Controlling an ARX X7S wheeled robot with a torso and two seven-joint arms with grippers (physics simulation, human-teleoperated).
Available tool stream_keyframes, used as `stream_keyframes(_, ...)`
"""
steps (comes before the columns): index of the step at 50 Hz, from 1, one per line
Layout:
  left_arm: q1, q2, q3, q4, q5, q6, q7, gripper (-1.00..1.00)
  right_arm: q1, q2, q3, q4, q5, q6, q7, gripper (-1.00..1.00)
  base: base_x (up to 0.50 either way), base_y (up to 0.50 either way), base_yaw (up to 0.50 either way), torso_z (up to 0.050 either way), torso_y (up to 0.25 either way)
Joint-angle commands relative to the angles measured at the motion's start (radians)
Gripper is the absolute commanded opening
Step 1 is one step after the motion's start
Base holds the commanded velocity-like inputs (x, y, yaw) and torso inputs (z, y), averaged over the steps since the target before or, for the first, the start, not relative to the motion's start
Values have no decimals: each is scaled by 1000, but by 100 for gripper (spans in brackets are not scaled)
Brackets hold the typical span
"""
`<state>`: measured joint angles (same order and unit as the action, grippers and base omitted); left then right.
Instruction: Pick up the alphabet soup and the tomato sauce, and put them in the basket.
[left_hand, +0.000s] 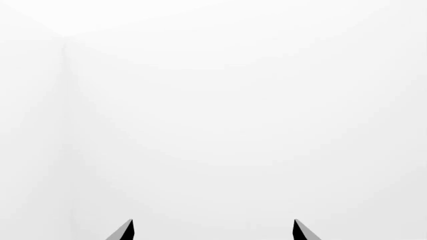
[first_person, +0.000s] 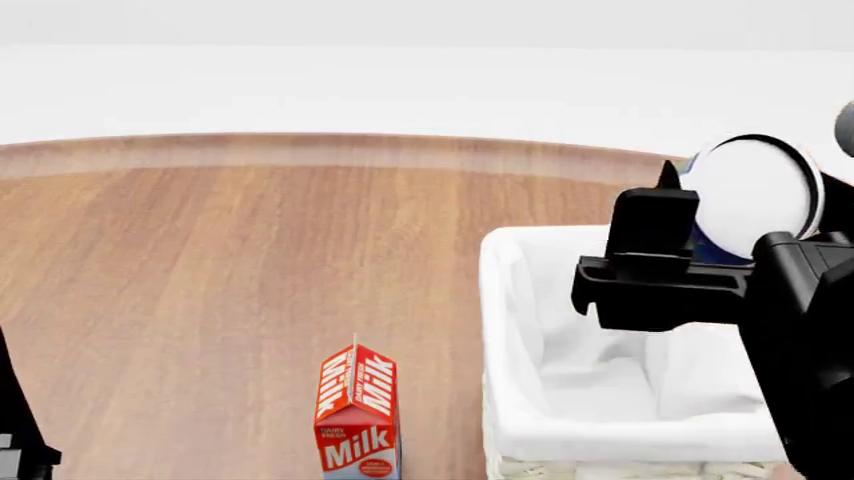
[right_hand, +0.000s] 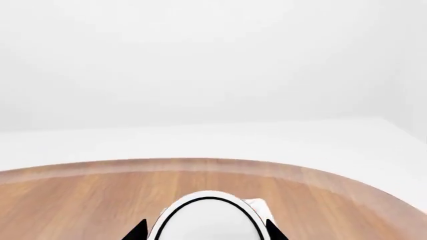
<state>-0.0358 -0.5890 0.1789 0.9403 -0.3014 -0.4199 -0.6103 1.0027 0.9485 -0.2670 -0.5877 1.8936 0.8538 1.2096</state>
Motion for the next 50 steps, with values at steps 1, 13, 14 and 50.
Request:
stream_keyframes(1, -2, -4, 1, 0, -3, -2, -3, 100, 173, -91, -76, 172, -111, 81, -66, -100, 0, 0, 0, 0, 0)
stream_keyframes(13, -8, -1, 14, -10, 2, 5, -3, 100, 211, -177, -160, 330, -328, 90, -236, -100, 0, 0, 0, 0, 1)
stream_keyframes(14, -9, 0, 19, -9, 4, 3, -3, 100, 171, -182, -172, 326, -388, 58, -274, -100, 0, 0, 0, 0, 0)
stream_keyframes(50, -4, -9, 20, -16, -3, 16, -10, 100, 247, -389, -481, 868, -887, -113, -700, -100, 0, 0, 0, 0, 1)
